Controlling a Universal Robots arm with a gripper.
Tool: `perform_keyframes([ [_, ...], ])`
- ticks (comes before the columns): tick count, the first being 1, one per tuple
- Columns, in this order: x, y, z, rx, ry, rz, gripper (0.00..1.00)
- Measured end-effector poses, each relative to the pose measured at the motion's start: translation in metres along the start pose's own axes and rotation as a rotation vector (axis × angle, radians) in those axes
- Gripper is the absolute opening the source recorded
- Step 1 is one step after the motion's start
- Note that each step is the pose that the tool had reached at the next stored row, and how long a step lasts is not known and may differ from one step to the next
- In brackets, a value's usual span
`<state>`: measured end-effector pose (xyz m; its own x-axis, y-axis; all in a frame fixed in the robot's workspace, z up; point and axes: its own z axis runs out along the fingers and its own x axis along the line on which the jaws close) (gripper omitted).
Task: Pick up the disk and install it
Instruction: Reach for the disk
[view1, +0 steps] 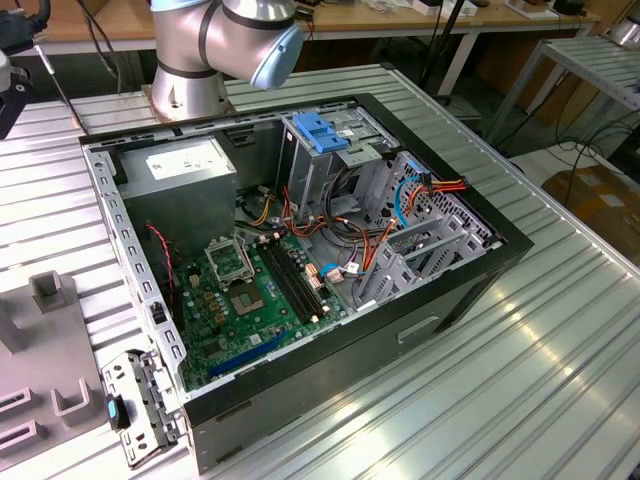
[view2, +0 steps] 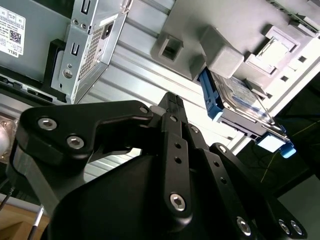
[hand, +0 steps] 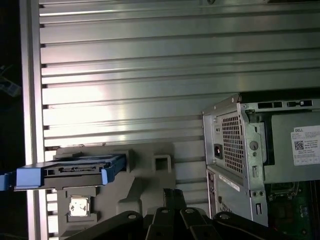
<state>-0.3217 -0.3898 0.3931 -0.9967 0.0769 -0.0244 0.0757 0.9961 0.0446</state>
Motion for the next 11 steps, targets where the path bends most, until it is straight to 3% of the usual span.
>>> perform_keyframes([
  [11, 0.0117, -0.0009, -0.0003, 0.0, -0.0001, 0.0, 0.11],
])
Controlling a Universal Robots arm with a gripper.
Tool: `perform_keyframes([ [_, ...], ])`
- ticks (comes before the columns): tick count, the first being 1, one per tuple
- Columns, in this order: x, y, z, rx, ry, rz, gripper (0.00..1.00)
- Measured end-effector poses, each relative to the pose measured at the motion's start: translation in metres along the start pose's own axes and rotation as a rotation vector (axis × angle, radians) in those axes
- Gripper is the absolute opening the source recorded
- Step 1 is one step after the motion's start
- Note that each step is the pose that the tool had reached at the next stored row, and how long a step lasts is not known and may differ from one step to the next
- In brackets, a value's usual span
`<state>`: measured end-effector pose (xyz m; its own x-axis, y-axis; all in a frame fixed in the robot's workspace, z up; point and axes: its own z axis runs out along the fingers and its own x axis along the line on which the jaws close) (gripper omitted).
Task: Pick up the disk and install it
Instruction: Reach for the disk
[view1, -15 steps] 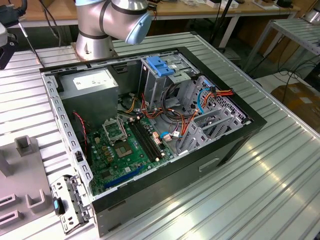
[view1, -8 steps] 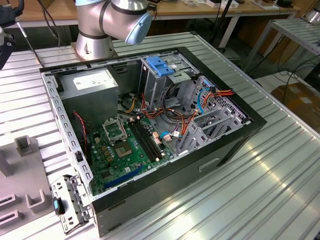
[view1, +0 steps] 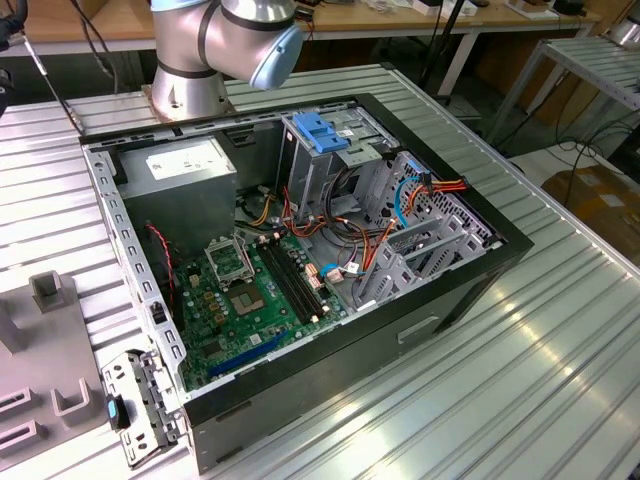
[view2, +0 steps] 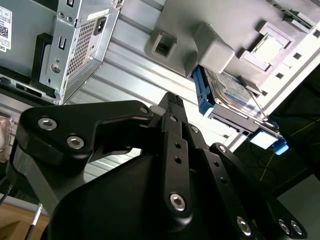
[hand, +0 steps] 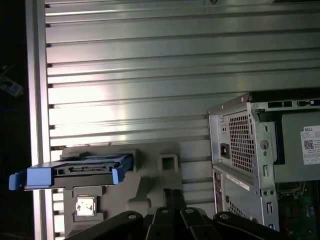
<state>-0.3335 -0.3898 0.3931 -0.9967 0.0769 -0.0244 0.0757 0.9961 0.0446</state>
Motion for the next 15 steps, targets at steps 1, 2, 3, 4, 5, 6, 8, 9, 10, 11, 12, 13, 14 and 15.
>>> perform_keyframes([
  [1, 0.0009, -0.0001, -0.0001, 0.0001, 0.0001, 0.0, 0.11],
  [2, 0.0016, -0.0001, -0.0001, 0.0, 0.0001, 0.0, 0.11],
  [3, 0.0021, -0.0002, -0.0001, 0.0, 0.0001, 0.0, 0.11],
  [4, 0.0026, -0.0002, -0.0001, 0.0, 0.0, 0.0, 0.11],
  [5, 0.0031, -0.0002, -0.0001, 0.0, 0.0, 0.0, 0.11],
  [6, 0.0036, -0.0003, -0.0001, 0.0, 0.0001, 0.0, 0.11],
  [8, 0.0045, -0.0003, -0.0002, 0.0, 0.0001, 0.0, 0.11],
  [9, 0.005, -0.0004, -0.0002, 0.0, 0.0, 0.0, 0.11],
  [10, 0.0056, -0.0004, -0.0002, 0.0, 0.0001, 0.0, 0.11],
  [11, 0.006, -0.0005, -0.0002, 0.0001, 0.0001, 0.0, 0.11],
  [12, 0.0065, -0.0005, -0.0002, 0.0001, 0.0001, 0.0, 0.11],
  [13, 0.0068, -0.0005, -0.0002, 0.0, 0.0001, 0.0, 0.11],
  [14, 0.0073, -0.0005, -0.0002, 0.0, 0.0001, 0.0, 0.11],
  [15, 0.0077, -0.0006, -0.0002, 0.0, 0.0, 0.0, 0.11],
])
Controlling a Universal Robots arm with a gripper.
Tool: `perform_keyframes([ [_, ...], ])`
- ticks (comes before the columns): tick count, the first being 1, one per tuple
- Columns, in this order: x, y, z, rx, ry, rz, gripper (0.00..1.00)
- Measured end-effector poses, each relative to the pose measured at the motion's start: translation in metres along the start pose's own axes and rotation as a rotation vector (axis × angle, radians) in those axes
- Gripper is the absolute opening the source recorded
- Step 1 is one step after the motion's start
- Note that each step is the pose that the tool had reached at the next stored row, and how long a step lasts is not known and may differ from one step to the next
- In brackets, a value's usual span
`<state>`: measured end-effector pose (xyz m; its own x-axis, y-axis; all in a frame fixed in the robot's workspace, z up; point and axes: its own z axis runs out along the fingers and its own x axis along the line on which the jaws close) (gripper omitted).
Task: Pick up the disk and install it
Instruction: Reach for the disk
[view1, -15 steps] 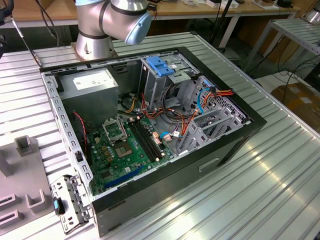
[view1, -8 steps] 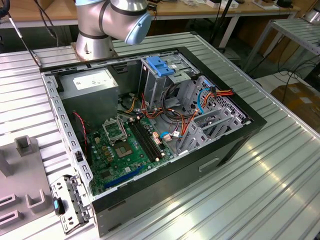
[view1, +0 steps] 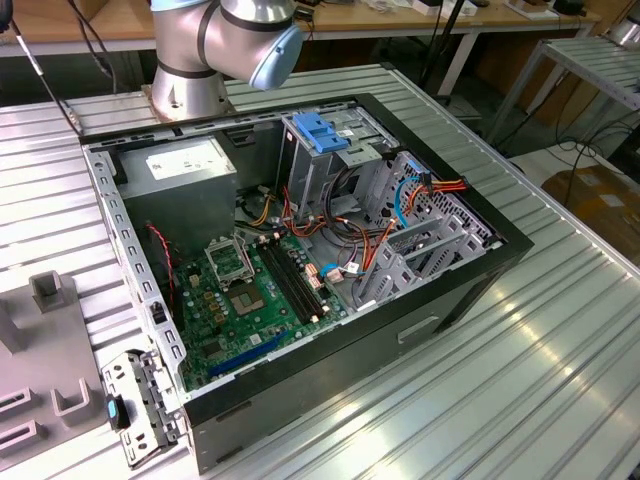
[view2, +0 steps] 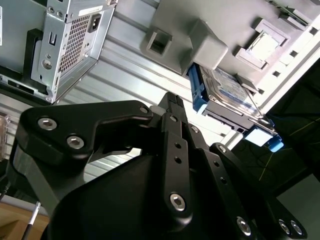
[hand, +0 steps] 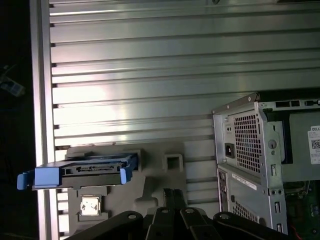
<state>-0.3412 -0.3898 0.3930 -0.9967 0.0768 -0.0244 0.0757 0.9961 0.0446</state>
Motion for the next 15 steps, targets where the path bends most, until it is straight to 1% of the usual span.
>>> perform_keyframes([
  [3, 0.0025, -0.0002, -0.0001, 0.0001, 0.0, 0.0, 0.11],
  [15, 0.0079, -0.0006, -0.0003, 0.0001, 0.0001, 0.0, 0.11],
])
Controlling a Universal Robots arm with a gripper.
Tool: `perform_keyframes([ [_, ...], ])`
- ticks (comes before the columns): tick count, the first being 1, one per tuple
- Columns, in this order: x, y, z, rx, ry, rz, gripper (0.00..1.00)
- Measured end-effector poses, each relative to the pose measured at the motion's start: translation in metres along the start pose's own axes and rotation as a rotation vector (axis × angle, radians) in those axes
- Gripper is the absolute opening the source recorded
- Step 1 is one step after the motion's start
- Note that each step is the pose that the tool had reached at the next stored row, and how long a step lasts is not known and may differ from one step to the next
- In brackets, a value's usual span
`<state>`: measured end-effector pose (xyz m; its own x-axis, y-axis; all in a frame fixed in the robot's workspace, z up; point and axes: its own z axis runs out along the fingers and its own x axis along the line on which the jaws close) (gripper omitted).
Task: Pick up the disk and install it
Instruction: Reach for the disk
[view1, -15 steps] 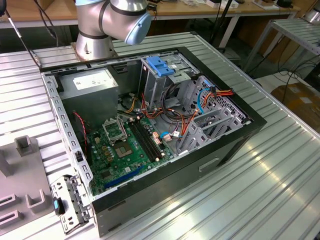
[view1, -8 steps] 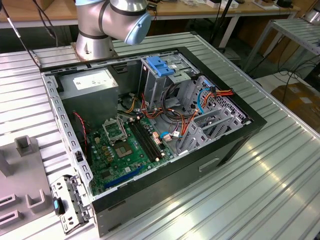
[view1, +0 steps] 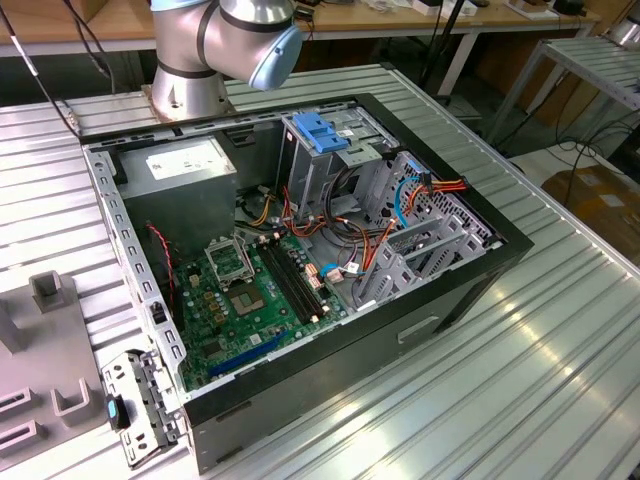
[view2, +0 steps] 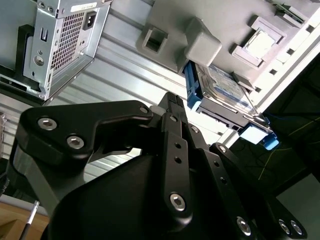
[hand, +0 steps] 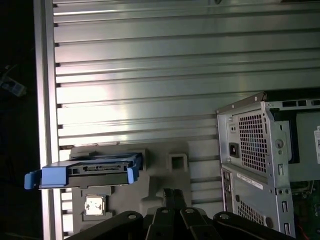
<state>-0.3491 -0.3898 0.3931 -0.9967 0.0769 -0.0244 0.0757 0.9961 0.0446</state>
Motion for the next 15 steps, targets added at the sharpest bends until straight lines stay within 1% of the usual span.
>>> perform_keyframes([
  [15, 0.0064, -0.0005, -0.0001, -0.0001, -0.0001, 0.0, 0.11],
])
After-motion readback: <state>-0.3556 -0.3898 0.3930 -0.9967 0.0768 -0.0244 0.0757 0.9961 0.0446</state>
